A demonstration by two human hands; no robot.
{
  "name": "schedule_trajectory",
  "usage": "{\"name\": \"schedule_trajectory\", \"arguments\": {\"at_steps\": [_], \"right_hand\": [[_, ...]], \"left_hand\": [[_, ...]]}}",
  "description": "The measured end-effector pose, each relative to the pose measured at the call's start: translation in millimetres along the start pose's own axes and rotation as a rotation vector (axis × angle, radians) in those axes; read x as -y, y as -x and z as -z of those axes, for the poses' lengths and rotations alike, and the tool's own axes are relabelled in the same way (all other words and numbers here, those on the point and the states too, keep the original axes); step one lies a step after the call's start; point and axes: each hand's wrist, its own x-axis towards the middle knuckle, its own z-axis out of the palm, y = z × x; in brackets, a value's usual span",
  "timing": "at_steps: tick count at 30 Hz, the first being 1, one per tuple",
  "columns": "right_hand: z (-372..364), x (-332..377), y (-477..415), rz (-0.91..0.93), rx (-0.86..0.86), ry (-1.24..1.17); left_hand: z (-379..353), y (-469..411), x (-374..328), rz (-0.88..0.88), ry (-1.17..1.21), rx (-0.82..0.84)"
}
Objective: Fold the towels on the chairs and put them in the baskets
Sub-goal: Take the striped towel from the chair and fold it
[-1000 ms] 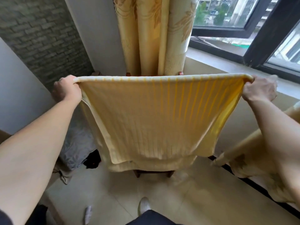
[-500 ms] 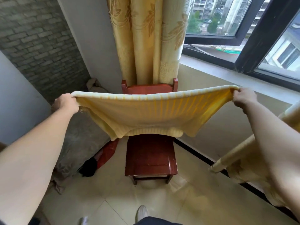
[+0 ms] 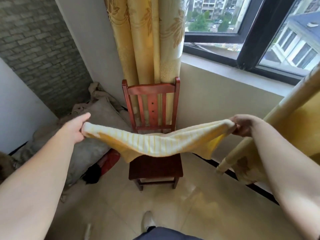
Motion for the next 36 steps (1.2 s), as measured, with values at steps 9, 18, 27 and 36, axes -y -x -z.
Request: {"name": "schedule_trajectory", "arguments": {"at_steps": [9,18,27,36], "right_hand": [[-10.9,-72.7,-6.6,-0.163,0.126,0.006],[-4.8,-75.8,-19.5,-0.036,0.021,0.163],[29.7,-60.4,-26.2,0.326,-0.413,0.224],[66.4,-43.8,-33.8,0.472,-0.267,0.272]], "left_hand": [[-1.6,-9.0,100.5,0.243,-0.436,-0.048],[-17.6,7.6,80.9,-0.029,0.001,-0.201],[17.5,6.5,54.1,-0.217,-0.073,-0.377],[57.6,4.4,32.4,-0.238,-0.619,-0.236]]}}
